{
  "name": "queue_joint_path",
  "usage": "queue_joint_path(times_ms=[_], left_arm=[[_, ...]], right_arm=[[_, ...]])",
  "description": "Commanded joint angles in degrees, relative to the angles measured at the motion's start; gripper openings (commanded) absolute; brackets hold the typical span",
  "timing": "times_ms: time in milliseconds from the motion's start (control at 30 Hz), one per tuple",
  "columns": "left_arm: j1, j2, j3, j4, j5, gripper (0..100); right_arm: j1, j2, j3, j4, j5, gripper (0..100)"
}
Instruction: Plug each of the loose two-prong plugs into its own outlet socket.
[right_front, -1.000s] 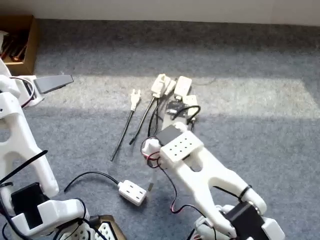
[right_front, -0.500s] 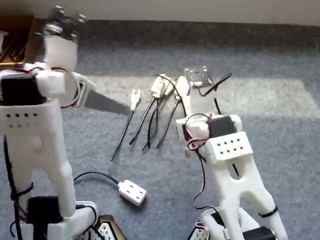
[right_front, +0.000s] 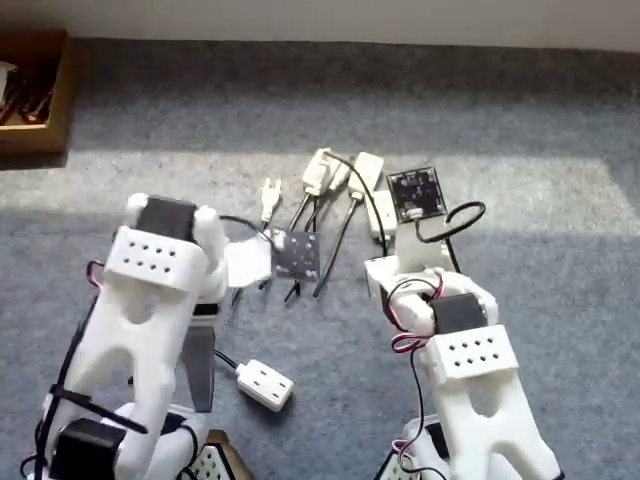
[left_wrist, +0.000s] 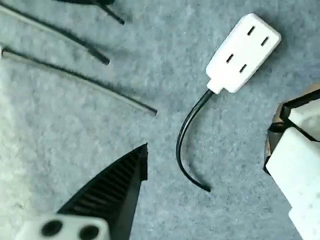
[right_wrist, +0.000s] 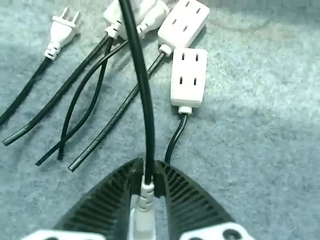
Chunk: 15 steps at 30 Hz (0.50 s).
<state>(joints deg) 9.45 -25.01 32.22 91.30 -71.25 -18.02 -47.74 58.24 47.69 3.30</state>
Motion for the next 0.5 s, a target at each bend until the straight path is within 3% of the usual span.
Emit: queue_joint_path(times_ms=[0, 100, 200, 467], left_arm=[[8.92, -1.54, 14.20, -16.79, 1.93, 62], [14.37, -1.54, 23.16, -30.33, 5.01, 62], [16.75, -1.54, 28.79, -38.95, 4.92, 62], [14.99, -1.89, 33.19, -44.66, 5.10, 62]], right_arm=[[-1.10, -1.71, -0.31, -1.10, 0.53, 0.5], [-1.01, -1.71, -0.22, -1.10, 0.44, 0.5], [-1.01, -1.71, -0.13, -1.10, 0.44, 0.5], [-1.01, -2.15, -0.13, -1.01, 0.35, 0.5]])
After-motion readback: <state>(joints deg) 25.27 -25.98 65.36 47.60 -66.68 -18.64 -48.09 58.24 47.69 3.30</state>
